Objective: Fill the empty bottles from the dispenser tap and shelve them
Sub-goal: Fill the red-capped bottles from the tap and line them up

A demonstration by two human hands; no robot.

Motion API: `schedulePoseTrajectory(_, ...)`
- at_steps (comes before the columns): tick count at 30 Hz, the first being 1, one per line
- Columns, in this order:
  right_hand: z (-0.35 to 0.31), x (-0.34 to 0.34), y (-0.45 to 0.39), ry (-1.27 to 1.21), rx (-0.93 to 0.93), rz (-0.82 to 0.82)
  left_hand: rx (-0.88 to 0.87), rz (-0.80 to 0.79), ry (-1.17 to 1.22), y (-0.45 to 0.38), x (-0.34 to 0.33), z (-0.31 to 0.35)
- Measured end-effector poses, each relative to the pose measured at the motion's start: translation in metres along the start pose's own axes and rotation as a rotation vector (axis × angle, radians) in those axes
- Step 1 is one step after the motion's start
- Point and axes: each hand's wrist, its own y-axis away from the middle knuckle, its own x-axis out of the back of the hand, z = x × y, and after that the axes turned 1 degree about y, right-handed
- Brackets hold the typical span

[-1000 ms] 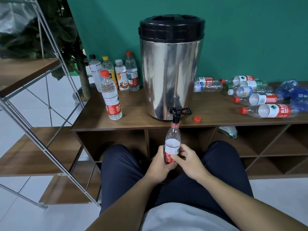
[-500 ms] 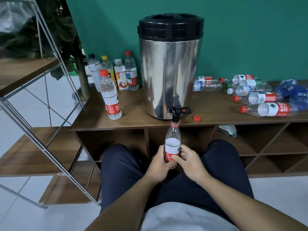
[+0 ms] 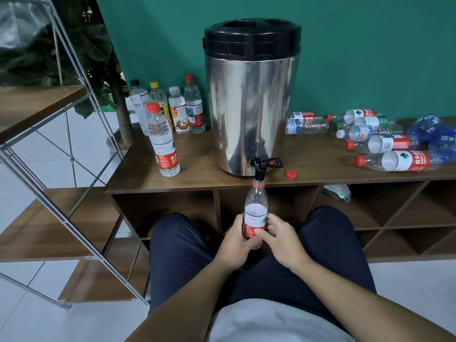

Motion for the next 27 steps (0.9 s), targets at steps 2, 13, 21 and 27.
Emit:
schedulePoseTrajectory(2, 0.0001, 0.0003, 0.0000, 0.002, 0.003, -0.003, 0.000, -0.003, 0.007, 0.0000, -0.0006, -0.0001)
schedulePoseTrajectory(13, -0.0007, 0.0008, 0.0011, 0.007, 0.011, -0.001, 0.009, -0.008, 0.014, -0.0001, -0.0004, -0.0001)
schedulePoseTrajectory(21, -0.0015, 0.0010, 0.0026, 0.015, 0.016, 0.006, 0.001, -0.014, 0.011, 0.0004, -0.0008, -0.0004)
schedulePoseTrajectory(27, -0.0017, 0.0009, 0.0029, 0.017, 0.005, 0.009, 0.001, -0.015, 0.006, -0.0001, -0.0010, -0.0013)
